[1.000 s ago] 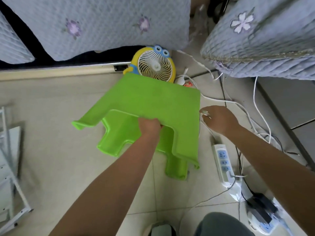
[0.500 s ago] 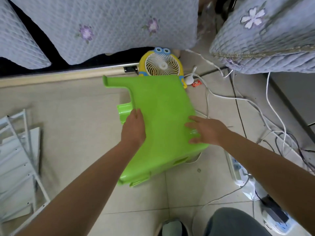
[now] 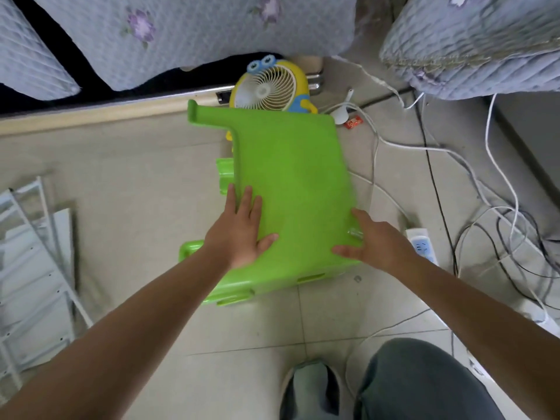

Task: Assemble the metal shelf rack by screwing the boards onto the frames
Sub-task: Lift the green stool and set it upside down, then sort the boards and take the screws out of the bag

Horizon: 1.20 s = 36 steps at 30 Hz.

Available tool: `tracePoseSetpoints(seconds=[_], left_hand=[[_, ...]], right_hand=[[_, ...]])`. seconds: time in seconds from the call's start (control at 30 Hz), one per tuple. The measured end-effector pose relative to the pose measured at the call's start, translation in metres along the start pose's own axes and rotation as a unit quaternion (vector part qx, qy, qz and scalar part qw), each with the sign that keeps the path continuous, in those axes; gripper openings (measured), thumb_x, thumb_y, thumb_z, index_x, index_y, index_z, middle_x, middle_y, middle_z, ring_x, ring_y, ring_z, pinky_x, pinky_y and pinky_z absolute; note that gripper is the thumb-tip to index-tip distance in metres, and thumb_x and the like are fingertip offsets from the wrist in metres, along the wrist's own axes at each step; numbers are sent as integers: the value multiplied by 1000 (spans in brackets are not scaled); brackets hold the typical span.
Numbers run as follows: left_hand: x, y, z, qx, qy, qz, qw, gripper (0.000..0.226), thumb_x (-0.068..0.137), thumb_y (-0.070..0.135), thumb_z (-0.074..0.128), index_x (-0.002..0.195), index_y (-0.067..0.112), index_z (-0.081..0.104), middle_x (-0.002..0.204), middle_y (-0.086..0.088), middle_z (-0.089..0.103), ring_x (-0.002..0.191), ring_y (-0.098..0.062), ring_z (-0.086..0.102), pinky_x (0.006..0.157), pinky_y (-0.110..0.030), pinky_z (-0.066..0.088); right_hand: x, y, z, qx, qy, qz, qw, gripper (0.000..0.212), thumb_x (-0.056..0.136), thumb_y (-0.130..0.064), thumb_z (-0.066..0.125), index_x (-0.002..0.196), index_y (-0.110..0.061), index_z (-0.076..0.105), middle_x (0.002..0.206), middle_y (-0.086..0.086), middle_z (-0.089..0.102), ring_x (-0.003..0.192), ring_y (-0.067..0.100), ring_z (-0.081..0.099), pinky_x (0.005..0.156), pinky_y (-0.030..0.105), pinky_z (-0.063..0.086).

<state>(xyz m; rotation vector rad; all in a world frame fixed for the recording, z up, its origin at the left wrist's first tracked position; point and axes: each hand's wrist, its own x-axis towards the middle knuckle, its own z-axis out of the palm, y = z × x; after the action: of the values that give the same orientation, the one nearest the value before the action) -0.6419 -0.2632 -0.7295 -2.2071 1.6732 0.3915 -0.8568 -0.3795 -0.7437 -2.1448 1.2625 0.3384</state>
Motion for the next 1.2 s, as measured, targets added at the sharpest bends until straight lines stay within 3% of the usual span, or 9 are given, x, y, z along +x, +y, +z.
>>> tracePoseSetpoints(seconds=[0.27,0.4,0.47,0.63,0.8,0.9,1.03,1.2], left_hand=[[4,-2,-1,-6,3,-14,1000,79,94,55,22,147,2,-3,155,-17,-8,140,-40,-15,116,-40,10],[-7,9,-14,-17,-18,-51,998,75,97,51,20,146,3,-9,155,-19,-10,141,-40,-8,116,-44,1],[-19,11,-23,-52,-18,-74,996,72,98,46,22,147,2,-7,155,-18,-7,143,-37,-6,115,-45,2],[-86,-24,-39,-106,-56,-133,984,62,99,27,32,147,1,3,155,-15,3,144,-31,1,115,-43,8],[-207,-78,-66,-131,-112,-183,968,60,98,25,33,147,2,5,155,-13,6,144,-28,2,115,-42,10],[-284,-120,-96,-136,-137,-203,960,60,99,26,30,148,7,1,156,-10,1,144,-26,-2,115,-40,8],[-364,-191,-127,-146,-106,-245,953,59,99,31,30,148,10,5,155,-11,6,144,-27,3,115,-41,11],[-424,-279,-127,-159,-94,-260,948,53,98,31,32,146,12,16,152,-12,17,142,-26,12,112,-41,17]], right_hand=[[4,-17,-13,-124,-29,5,992,79,75,-59,62,130,-10,33,117,14,57,107,29,56,78,33,43],[-6,-52,-30,-142,14,9,990,36,87,-31,56,109,-3,50,110,19,58,104,32,56,74,31,40],[-16,-76,-39,-132,19,5,991,25,86,-17,53,104,0,52,106,22,59,101,34,57,71,30,39],[-54,-137,-54,-154,-51,13,987,26,85,-4,49,106,10,54,112,29,56,104,38,55,79,33,44],[-127,-215,-68,-171,-124,25,977,18,89,-5,44,104,4,49,120,24,46,108,30,51,60,16,33],[-168,-286,-75,-204,-155,-23,966,29,92,-5,40,116,5,52,122,21,55,114,29,51,91,23,36],[-208,-384,-69,-206,-149,-77,964,26,94,-7,40,115,3,51,119,21,58,108,35,58,82,34,46],[-237,-497,-27,-196,-146,-122,962,30,96,-20,40,115,1,49,120,21,57,114,35,53,87,34,43]])
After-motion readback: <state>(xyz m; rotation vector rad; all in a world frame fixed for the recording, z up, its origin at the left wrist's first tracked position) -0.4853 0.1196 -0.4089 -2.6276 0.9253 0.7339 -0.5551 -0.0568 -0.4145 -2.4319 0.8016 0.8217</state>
